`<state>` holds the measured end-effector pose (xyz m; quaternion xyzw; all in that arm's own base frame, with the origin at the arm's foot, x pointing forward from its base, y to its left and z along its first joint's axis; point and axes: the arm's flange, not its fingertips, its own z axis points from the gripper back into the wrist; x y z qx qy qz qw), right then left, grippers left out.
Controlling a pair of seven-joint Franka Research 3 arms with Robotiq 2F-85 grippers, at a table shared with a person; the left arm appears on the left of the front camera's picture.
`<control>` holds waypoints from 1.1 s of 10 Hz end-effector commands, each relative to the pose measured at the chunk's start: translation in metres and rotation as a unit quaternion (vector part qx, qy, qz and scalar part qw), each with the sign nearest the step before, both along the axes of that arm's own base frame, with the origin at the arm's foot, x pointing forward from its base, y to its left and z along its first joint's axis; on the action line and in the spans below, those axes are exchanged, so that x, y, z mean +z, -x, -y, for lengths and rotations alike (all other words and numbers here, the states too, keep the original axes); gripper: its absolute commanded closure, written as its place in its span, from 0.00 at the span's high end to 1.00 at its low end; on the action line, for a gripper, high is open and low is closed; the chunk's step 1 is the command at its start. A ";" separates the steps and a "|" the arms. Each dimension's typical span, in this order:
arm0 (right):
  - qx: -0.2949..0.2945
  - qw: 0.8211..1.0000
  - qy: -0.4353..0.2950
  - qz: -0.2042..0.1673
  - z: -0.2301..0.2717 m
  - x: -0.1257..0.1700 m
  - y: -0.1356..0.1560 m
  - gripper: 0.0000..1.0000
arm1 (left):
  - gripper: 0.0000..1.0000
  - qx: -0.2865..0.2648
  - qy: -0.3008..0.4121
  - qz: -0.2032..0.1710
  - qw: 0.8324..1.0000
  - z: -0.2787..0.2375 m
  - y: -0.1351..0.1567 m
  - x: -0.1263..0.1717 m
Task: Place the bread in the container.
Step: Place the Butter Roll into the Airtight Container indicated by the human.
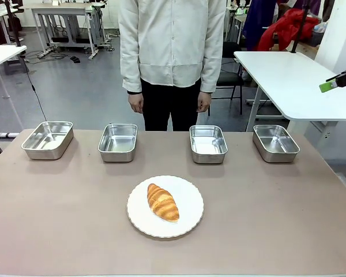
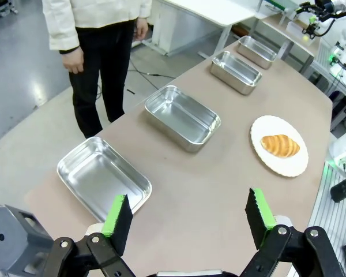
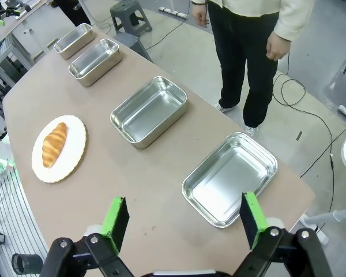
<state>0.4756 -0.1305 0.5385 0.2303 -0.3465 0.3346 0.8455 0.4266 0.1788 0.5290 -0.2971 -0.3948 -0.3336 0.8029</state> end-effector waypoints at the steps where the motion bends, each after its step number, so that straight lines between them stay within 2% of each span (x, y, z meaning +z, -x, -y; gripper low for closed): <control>1: -0.001 1.000 0.000 0.003 0.000 0.000 -0.001 1.00 | 1.00 -0.003 0.003 0.006 1.000 -0.001 0.002 0.001; 11: -0.001 1.000 0.000 0.003 0.000 0.000 -0.001 1.00 | 1.00 -0.003 0.003 0.006 1.000 -0.001 0.002 0.001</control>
